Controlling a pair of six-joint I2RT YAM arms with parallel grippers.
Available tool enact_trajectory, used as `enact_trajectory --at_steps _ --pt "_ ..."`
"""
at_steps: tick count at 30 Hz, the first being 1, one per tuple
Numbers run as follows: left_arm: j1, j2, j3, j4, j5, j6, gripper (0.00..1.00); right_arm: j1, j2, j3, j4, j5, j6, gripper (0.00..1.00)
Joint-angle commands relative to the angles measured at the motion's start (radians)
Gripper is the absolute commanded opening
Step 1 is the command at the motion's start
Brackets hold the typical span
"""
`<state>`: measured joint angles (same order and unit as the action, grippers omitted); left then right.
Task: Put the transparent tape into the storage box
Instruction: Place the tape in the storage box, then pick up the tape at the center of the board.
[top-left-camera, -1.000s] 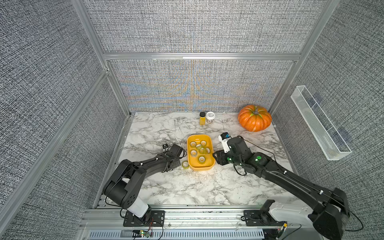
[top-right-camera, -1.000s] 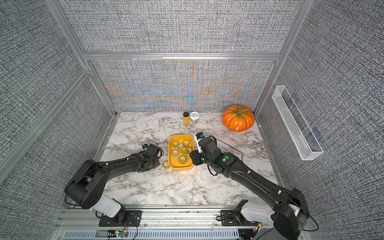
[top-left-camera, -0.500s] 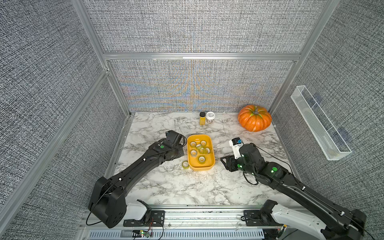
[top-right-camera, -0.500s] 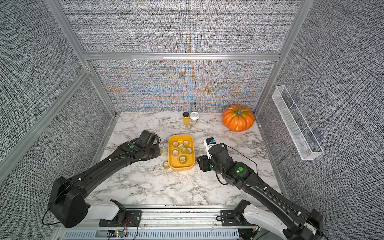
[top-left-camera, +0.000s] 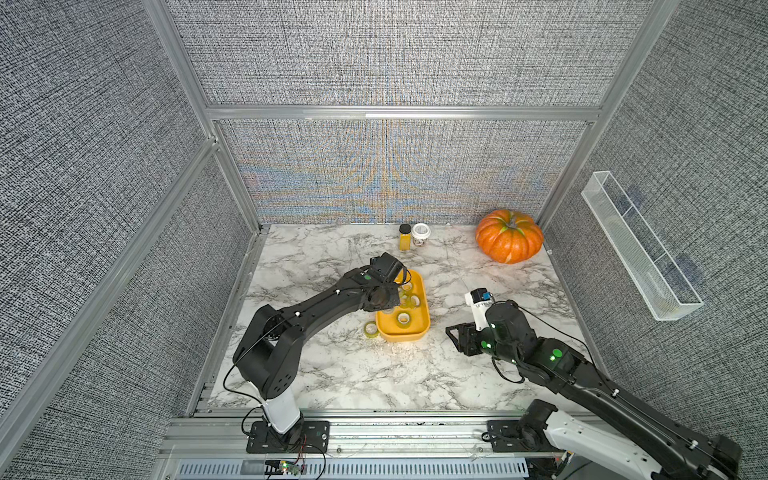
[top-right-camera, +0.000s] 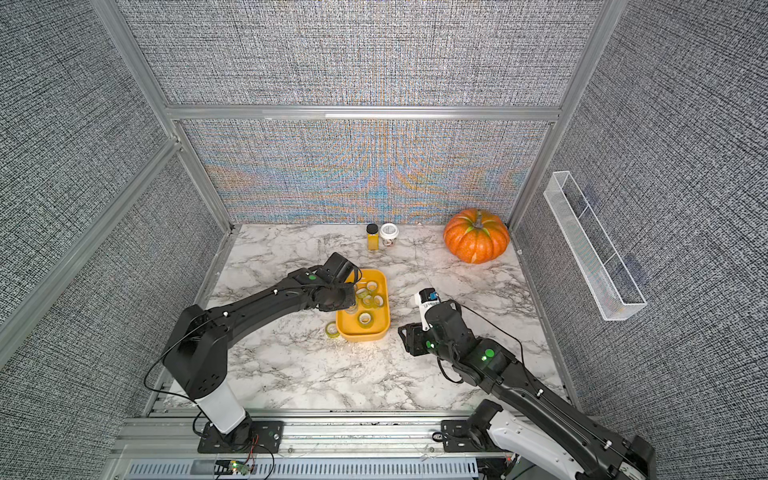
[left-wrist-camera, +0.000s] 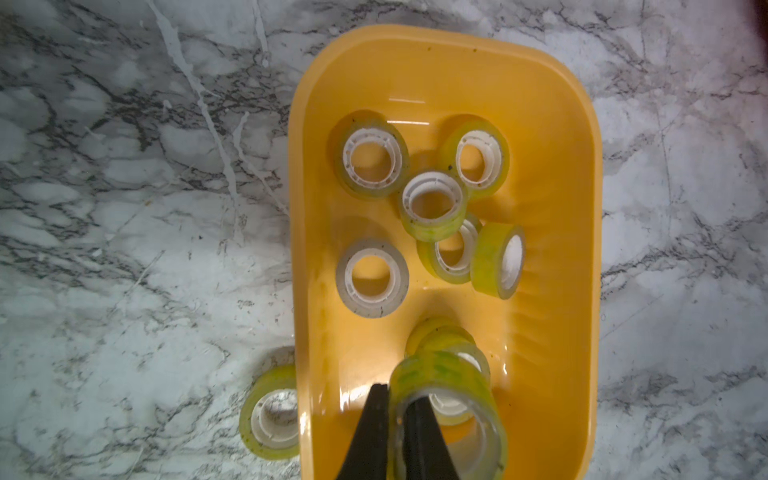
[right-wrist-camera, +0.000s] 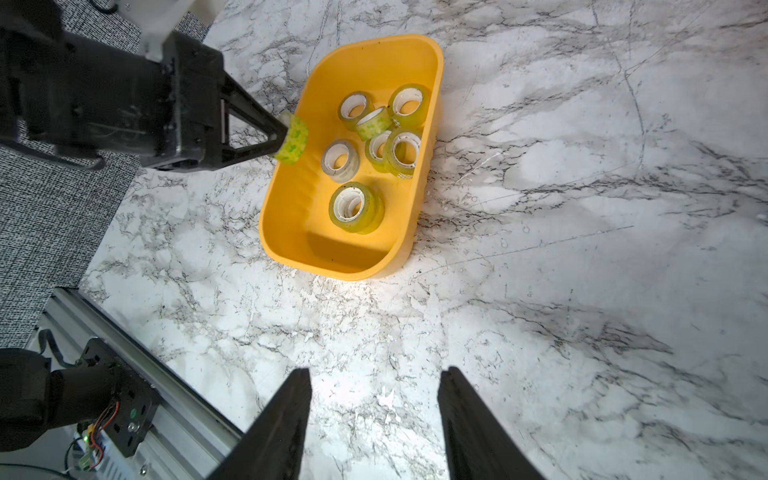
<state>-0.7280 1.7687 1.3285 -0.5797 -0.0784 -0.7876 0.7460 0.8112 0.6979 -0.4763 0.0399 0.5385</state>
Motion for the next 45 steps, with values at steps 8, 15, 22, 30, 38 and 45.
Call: enact_trajectory --at_steps 8,15,22,30,38,45 --pt "-0.005 0.176 0.158 -0.011 0.032 0.061 0.99 0.004 0.0 -0.006 -0.022 -0.005 0.015 0.55" --pt "-0.004 -0.021 0.039 -0.008 -0.092 0.029 0.99 0.038 0.013 0.006 0.001 -0.008 0.049 0.56" --pt "0.007 -0.325 -0.145 0.004 -0.24 0.005 1.0 0.223 0.137 0.022 0.132 0.033 0.131 0.55" --pt "0.067 -0.71 -0.528 0.01 -0.34 -0.078 1.0 0.417 0.486 0.173 0.25 0.139 0.108 0.55" --pt "0.101 -1.042 -0.655 -0.118 -0.449 -0.115 1.0 0.426 0.813 0.389 0.315 0.101 0.033 0.55" --pt "0.101 -1.038 -0.669 -0.097 -0.413 -0.13 1.0 0.379 1.041 0.604 0.243 0.175 0.031 0.55"
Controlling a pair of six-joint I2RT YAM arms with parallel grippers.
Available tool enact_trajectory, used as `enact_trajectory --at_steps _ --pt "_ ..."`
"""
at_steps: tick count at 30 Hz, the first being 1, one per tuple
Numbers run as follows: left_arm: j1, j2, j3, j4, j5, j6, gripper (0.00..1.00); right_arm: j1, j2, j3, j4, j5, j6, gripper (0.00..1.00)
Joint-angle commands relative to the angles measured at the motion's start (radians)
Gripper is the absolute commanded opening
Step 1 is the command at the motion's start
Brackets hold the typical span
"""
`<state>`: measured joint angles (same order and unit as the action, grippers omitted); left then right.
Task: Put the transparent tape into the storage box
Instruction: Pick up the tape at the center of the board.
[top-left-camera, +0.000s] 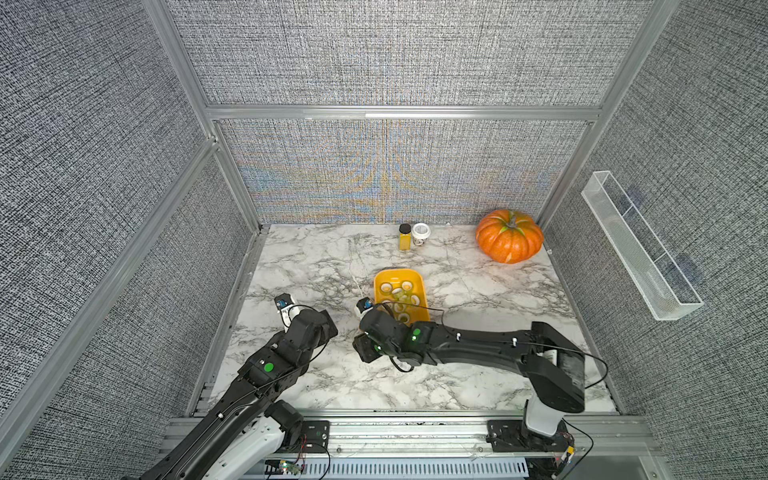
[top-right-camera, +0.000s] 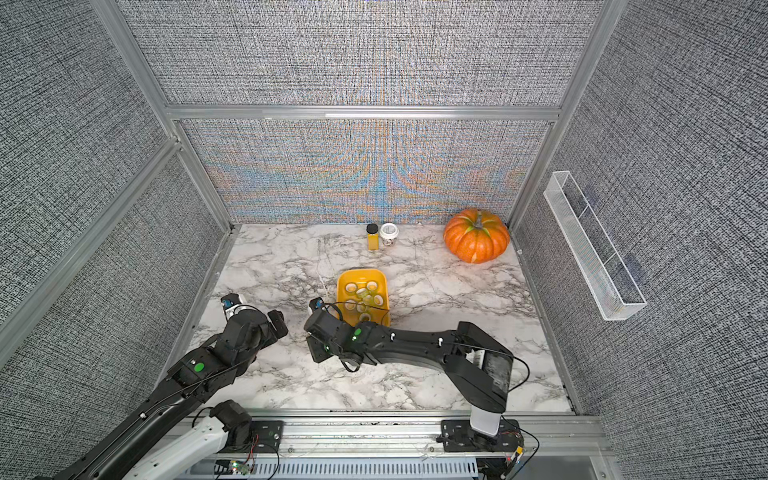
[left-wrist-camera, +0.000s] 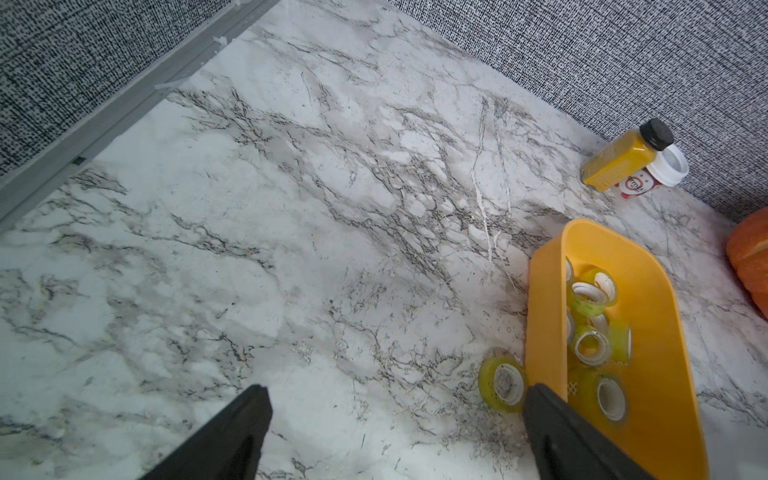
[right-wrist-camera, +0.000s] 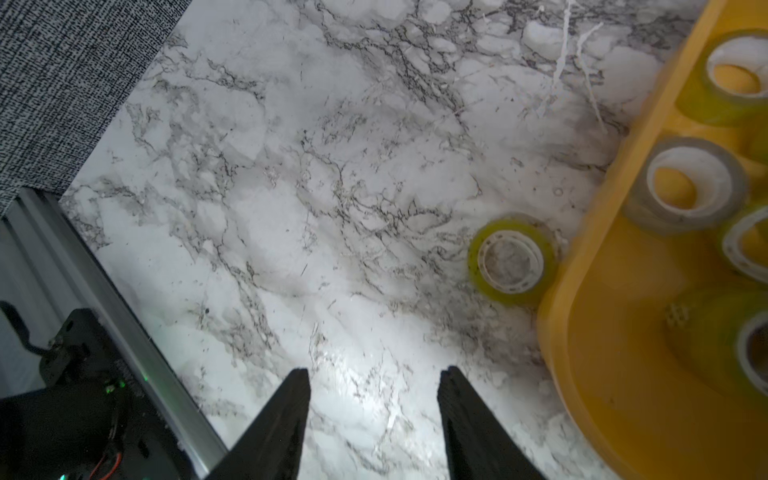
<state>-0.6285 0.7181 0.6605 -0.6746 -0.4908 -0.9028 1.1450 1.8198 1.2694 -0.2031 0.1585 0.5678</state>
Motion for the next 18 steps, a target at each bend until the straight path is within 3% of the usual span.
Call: enact_trajectory --at_steps 1,8,18 --pt "0.002 0.02 0.0 -0.001 0.007 -0.016 1.0 -0.032 0.045 0.037 -0.024 0.065 0.012 0.55" --pt "0.001 0.009 -0.01 0.031 0.07 -0.025 1.0 -0.074 0.141 0.108 -0.075 0.075 0.01 0.55" --pt "0.001 -0.028 -0.031 0.059 0.127 -0.015 0.99 -0.088 0.14 0.092 -0.106 0.131 0.013 0.55"
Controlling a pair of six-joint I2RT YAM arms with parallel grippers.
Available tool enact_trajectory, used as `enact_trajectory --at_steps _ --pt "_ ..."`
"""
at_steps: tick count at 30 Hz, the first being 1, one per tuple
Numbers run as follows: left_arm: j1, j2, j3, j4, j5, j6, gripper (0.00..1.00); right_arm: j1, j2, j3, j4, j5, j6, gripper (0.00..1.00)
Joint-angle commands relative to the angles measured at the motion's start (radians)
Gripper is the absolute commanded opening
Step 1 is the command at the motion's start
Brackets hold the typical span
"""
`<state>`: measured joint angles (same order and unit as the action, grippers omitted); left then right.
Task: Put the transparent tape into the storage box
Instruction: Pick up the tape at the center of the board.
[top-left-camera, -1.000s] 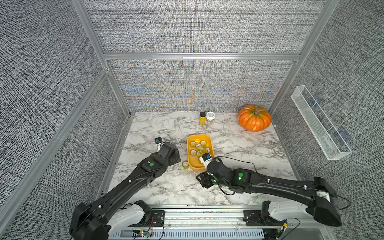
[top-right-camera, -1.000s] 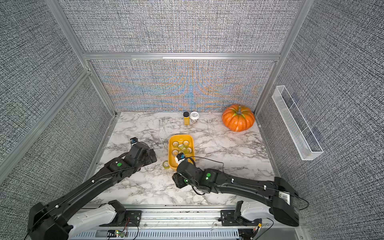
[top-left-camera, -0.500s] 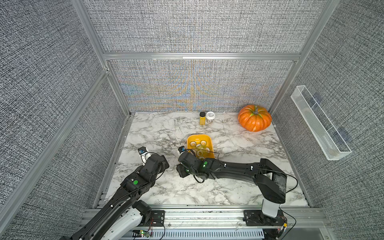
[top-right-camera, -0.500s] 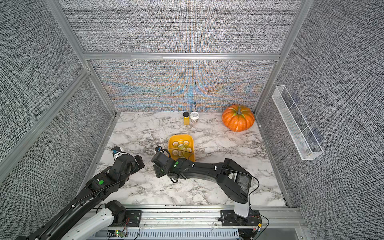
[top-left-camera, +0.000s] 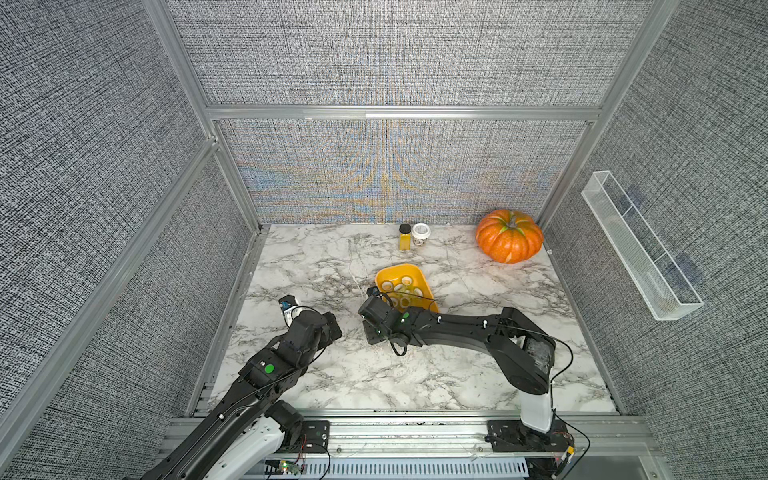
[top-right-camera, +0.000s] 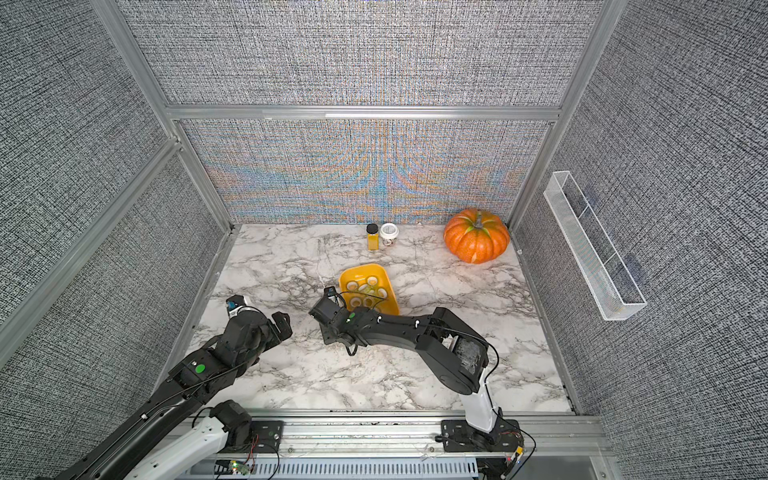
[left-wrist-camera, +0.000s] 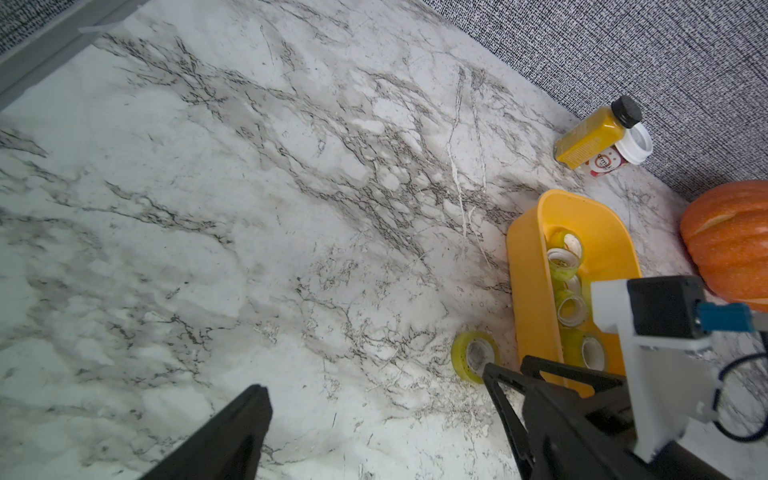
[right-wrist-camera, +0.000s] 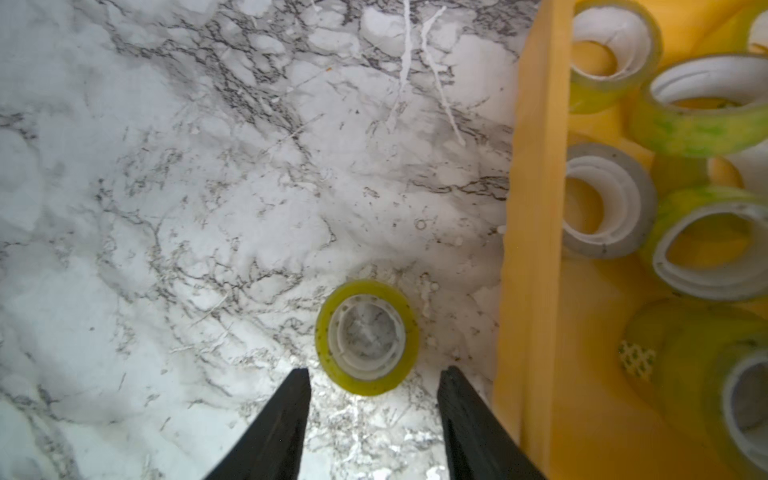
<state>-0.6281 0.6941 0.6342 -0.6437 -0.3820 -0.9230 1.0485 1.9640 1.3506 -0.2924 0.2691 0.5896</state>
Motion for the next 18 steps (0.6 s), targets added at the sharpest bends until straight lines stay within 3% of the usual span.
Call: enact_trajectory --at_steps 1,10,18 --pt "0.0 -0.004 -0.005 0.027 0.02 0.007 0.99 0.019 0.002 0.024 -0.02 0.021 -0.022 0.55" --pt "0.001 -0.008 0.033 -0.027 -0.004 -0.006 0.99 0.059 0.124 0.143 -0.072 0.01 -0.053 0.55" --pt "0.002 -0.066 0.086 -0.11 -0.046 -0.02 0.99 0.052 0.168 0.156 -0.06 0.017 -0.072 0.55"
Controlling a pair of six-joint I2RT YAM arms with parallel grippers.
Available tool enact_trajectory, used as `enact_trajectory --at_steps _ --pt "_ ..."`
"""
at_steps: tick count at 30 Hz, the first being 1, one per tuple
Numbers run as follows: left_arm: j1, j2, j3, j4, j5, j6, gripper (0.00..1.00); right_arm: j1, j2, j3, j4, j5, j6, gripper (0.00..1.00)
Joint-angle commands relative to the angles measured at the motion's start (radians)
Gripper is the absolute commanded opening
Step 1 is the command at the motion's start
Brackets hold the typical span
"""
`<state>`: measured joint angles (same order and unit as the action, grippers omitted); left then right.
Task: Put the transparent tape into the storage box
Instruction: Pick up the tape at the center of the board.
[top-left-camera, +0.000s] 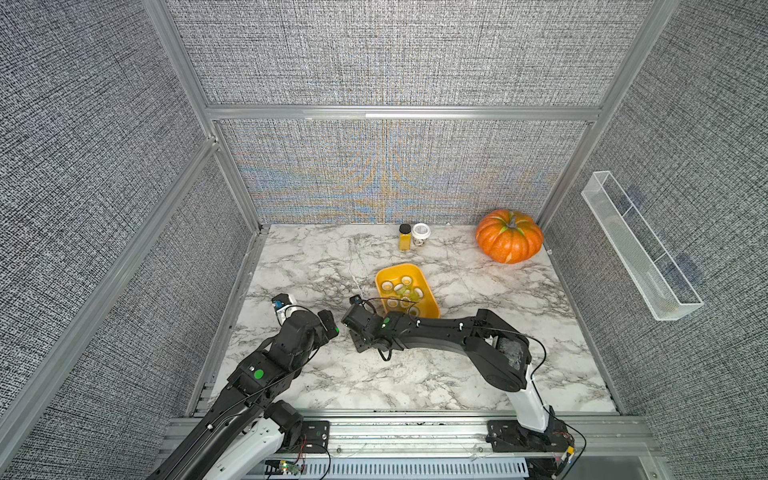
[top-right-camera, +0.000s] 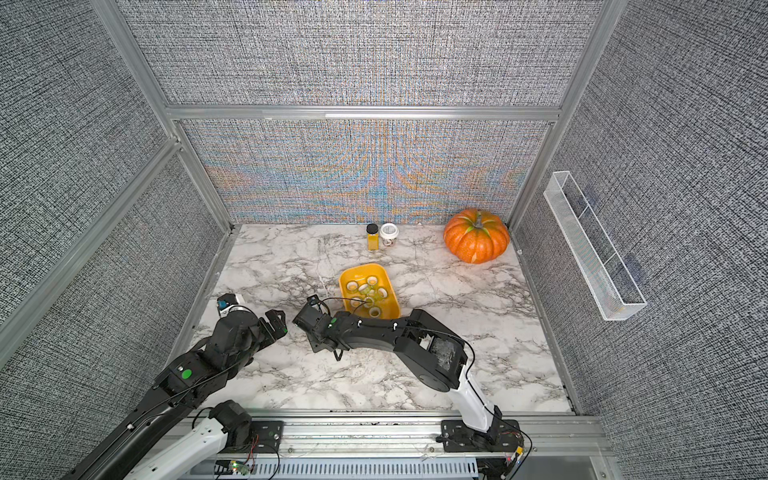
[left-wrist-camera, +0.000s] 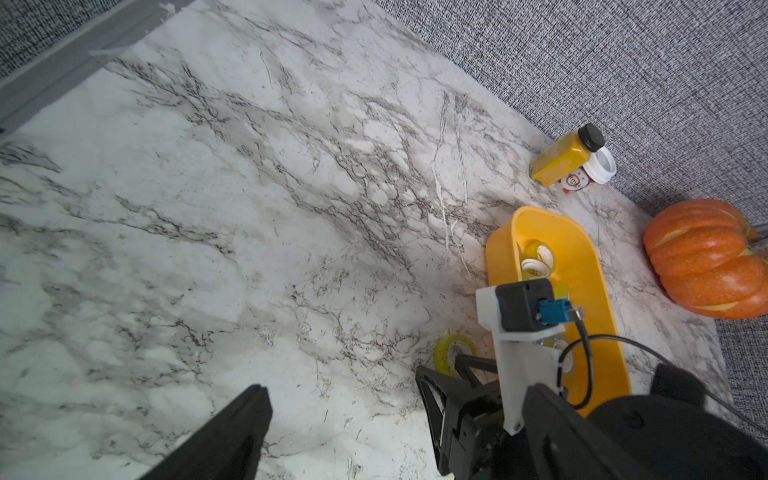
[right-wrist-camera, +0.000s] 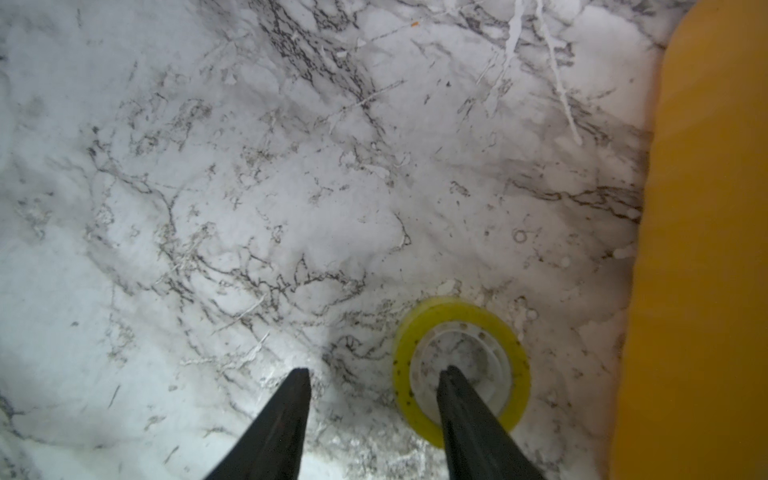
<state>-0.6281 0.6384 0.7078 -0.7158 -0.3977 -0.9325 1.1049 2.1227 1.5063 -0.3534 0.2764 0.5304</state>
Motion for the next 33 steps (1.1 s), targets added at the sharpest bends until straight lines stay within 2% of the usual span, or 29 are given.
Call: enact_trajectory --at_steps 1,6,9,15,18,21,26,30,33 --pt "0.0 -0.014 0.015 -0.04 -0.029 -0.011 0.99 -0.005 0.014 -0.006 0.008 0.008 -0.014 0.55" --pt "0.0 -0.004 0.027 -0.053 -0.024 -0.008 0.99 -0.007 0.025 -0.066 0.062 -0.021 -0.013 0.53" --pt "0.001 0.0 0.035 -0.057 -0.023 -0.003 0.99 -0.004 0.022 -0.103 0.085 -0.034 -0.008 0.41" --pt "0.001 -0.01 0.052 -0.069 -0.039 -0.002 0.99 0.021 -0.042 -0.144 0.079 -0.013 -0.011 0.08" --pt "0.001 -0.021 0.064 -0.087 -0.061 -0.005 0.99 0.036 -0.111 -0.136 0.057 -0.008 -0.025 0.01" --pt "0.001 -0.03 0.071 -0.109 -0.089 -0.026 0.99 0.036 -0.182 -0.098 0.022 -0.032 -0.039 0.0" --pt "0.0 -0.044 0.053 -0.078 -0.079 -0.036 0.99 0.012 -0.275 -0.02 -0.062 0.025 -0.072 0.0" --pt "0.0 -0.04 0.024 -0.022 -0.03 -0.02 0.99 -0.065 -0.303 -0.016 -0.088 0.07 -0.112 0.0" --pt "-0.001 -0.021 0.008 0.008 0.005 -0.015 0.99 -0.145 -0.285 -0.031 -0.077 0.042 -0.139 0.0"
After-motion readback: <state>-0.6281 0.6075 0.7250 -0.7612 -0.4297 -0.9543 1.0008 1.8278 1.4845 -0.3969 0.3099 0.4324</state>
